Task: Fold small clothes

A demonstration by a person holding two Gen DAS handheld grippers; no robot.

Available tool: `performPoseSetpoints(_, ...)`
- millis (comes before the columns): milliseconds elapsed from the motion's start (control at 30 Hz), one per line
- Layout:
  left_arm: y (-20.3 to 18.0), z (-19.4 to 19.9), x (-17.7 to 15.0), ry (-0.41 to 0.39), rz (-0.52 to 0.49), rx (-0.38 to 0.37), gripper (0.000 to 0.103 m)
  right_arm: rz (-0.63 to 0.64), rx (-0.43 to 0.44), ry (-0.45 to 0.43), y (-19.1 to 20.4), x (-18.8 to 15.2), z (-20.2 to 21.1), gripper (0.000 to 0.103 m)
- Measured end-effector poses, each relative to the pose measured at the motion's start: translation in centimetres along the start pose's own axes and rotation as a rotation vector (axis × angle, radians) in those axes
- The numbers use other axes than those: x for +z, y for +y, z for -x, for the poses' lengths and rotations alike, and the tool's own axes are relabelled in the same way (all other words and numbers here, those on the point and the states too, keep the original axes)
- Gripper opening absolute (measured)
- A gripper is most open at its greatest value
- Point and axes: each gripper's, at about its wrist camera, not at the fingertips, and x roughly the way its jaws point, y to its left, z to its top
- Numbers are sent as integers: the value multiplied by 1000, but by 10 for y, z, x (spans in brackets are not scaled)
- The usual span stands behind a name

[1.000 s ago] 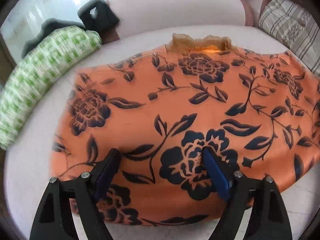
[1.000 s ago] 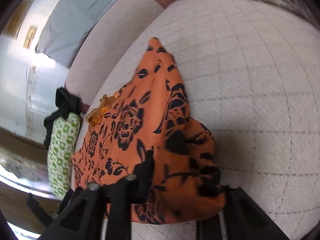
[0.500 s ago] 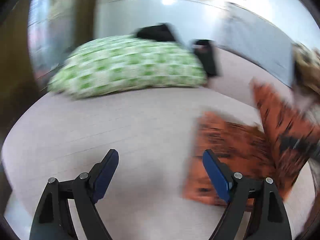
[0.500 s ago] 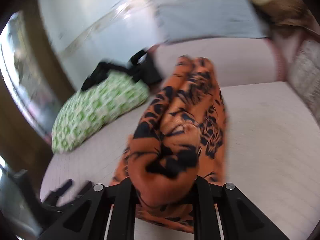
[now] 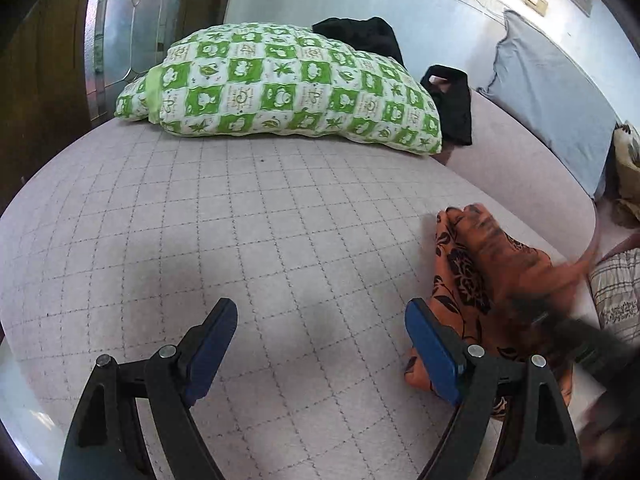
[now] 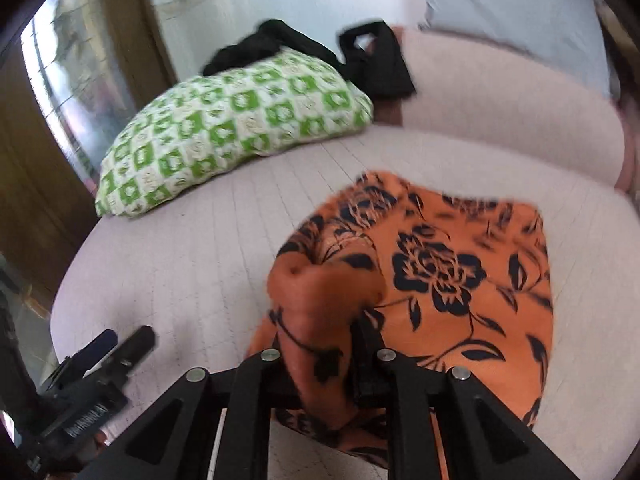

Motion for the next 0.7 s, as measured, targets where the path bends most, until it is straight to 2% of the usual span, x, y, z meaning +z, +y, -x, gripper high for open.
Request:
performPoseSetpoints(67, 5, -4, 4, -1, 23, 12, 87, 40, 75, 87, 10, -18, -33, 37)
performPoseSetpoints(100, 8, -4, 3, 1, 27, 16, 87, 34, 108, 120, 9, -27, -45, 38)
performPoseSetpoints(133, 9, -3, 3, 2, 30, 16, 87, 12, 117, 126, 4, -34, -52, 39)
performPoseSetpoints(167, 9, -3, 2, 1, 33, 4, 87, -38, 156, 89, -6, -38, -47, 40)
performPoseSetpoints(233, 4, -2, 3, -3, 28, -51, 87, -108, 229, 69, -20, -38, -32, 58)
performPoseSetpoints(267, -3, -1, 2, 2, 15, -95, 87, -129, 280, 48, -31, -38, -18, 70)
performPoseSetpoints(367, -31, 0, -4, 32, -59, -222, 87, -207, 306, -35, -63, -46, 19, 73)
performPoseSetpoints(433, -48, 2, -6, 41, -98, -292, 87, -267, 290, -74, -87, -60, 40, 75)
performPoseSetpoints(533, -75, -8, -7, 78, -172, -283, 86, -353, 263, -69, -123, -75, 49, 76)
performPoseSetpoints(567, -81, -13, -8, 95, -181, -282, 80, -381, 264, -60, -135, -80, 50, 76)
performPoseSetpoints(600, -84, -17, -8, 109, -191, -279, 65, -407, 266, -54, -147, -84, 53, 76)
performPoseSetpoints(633, -87, -23, -8, 127, -205, -258, 56, -432, 275, -50, -155, -91, 56, 76)
performPoseSetpoints(667, -84, -34, -11, 159, -200, -204, 43, -446, 285, -52, -162, -94, 54, 76)
performPoseSetpoints(700, -78, -47, -14, 203, -173, -165, 40, -453, 287, -55, -167, -95, 53, 76)
